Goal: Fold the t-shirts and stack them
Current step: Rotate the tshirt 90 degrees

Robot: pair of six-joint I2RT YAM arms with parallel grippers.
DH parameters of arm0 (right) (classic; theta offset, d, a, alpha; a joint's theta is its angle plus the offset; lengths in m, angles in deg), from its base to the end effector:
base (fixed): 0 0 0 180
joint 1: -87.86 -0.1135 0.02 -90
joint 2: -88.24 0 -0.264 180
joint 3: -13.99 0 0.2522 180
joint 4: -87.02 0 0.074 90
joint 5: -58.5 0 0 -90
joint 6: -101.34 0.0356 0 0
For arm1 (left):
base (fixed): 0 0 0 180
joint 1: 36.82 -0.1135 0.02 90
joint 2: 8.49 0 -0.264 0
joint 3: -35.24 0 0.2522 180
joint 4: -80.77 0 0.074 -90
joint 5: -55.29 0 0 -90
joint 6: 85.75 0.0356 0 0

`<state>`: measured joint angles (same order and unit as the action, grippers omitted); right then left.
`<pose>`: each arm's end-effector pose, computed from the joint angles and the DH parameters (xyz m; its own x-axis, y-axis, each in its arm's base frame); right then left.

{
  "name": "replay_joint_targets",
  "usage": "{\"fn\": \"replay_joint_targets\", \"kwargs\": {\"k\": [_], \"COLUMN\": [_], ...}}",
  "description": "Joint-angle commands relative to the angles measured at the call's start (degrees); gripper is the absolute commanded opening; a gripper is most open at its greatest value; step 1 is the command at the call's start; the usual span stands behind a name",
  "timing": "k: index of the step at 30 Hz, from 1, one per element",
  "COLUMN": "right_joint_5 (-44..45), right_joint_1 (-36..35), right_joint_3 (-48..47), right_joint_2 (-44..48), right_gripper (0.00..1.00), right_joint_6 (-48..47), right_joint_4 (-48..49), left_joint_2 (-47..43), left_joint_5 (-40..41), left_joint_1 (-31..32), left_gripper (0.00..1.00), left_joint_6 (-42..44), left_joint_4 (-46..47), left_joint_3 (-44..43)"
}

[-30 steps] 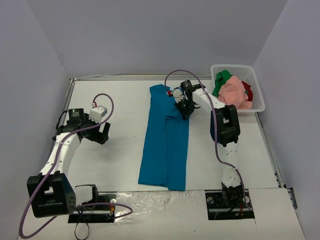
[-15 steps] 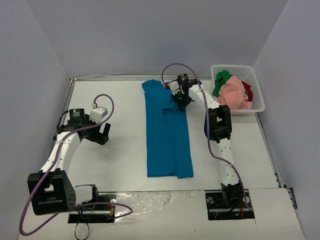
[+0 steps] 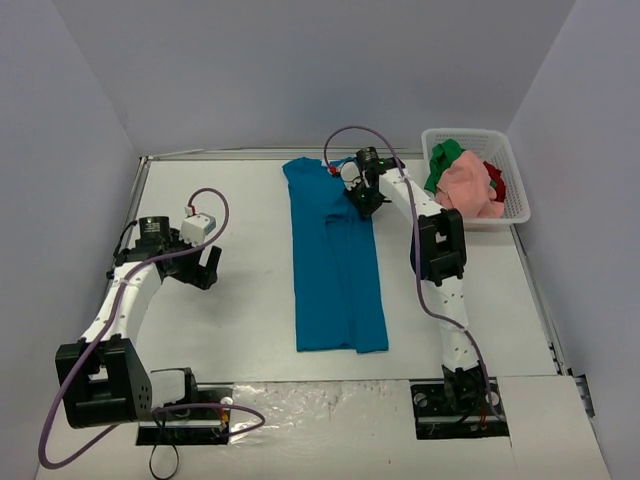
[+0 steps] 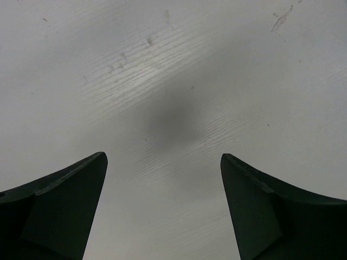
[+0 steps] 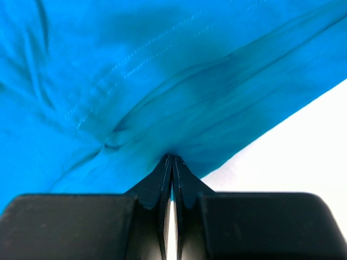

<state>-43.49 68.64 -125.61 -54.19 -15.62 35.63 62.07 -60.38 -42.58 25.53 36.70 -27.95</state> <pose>0.5120 0.1863 0.1737 -0.4848 -0.6387 -0.5975 -0.7365 0.6666 -0.1149 0.2487 0.0096 0.2471 -0.6603 0.2622 -0.7038 0.4484 0.8893 -0.0894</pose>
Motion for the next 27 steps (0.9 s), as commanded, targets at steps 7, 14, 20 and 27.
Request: {"fn": "replay_joint_targets", "kwargs": {"k": [7,14,20,27], "right_joint_5": [-2.0,-3.7,-3.5,-4.3], "right_joint_1": [-4.6,-10.9,-14.7,-15.5], "right_joint_3": [12.3,22.2,24.4,23.8], "right_joint_2": [14.1,16.0,15.3,14.2], "right_gripper": [0.0,0.0,0.0,0.0], "right_joint_6": [0.1,-0.4,-0.1,0.1], "right_joint_4": [-3.1,-3.6,-3.6,-3.5], "left_joint_2": [-0.9,-0.8,-1.3,-1.2], "left_joint_5": [-1.2,-1.4,-1.2,-1.1], "left_joint_1": [-0.5,-0.5,-0.5,-0.5], "left_gripper": [0.85,0.85,0.85,0.85], "left_joint_6": [1.2,1.2,1.2,1.5], "left_joint_4": [-1.1,-1.3,-1.2,-1.1], "left_joint_3": [-2.3,-2.4,-2.2,-2.0]}}
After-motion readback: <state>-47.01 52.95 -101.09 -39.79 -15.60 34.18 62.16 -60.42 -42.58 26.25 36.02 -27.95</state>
